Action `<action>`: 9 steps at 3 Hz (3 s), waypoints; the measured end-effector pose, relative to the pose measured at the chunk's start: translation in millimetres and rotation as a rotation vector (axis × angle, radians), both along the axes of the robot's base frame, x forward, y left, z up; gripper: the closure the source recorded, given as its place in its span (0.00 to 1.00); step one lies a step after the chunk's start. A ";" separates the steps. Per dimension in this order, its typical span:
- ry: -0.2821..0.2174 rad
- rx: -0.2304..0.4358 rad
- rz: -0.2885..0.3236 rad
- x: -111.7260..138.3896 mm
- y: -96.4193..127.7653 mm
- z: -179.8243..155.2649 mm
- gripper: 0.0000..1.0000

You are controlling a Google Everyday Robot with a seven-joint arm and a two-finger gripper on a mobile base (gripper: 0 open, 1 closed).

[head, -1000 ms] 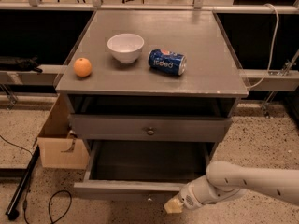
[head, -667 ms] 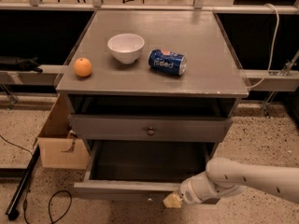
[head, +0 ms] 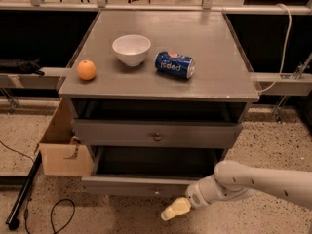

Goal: Close middle drawer

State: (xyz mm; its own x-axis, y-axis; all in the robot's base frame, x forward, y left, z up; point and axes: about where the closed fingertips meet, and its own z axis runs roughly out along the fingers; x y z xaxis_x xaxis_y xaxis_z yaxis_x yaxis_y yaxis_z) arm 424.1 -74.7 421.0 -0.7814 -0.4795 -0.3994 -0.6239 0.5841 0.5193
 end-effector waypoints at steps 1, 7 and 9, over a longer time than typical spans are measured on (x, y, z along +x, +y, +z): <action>-0.016 0.012 -0.054 33.9 -4.4 -18.0 0.19; -0.183 0.057 -0.166 111.9 -18.4 27.8 0.50; -0.124 0.039 -0.159 57.6 -37.4 36.7 0.03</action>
Offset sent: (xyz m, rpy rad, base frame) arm 0.1579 -0.0186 0.0162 0.0644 -0.1936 -0.2036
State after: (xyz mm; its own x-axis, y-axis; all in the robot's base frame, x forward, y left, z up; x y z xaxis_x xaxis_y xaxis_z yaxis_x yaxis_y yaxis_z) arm 481.7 -112.1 457.7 -0.7898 -0.3365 -0.5129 -0.5859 0.6613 0.4684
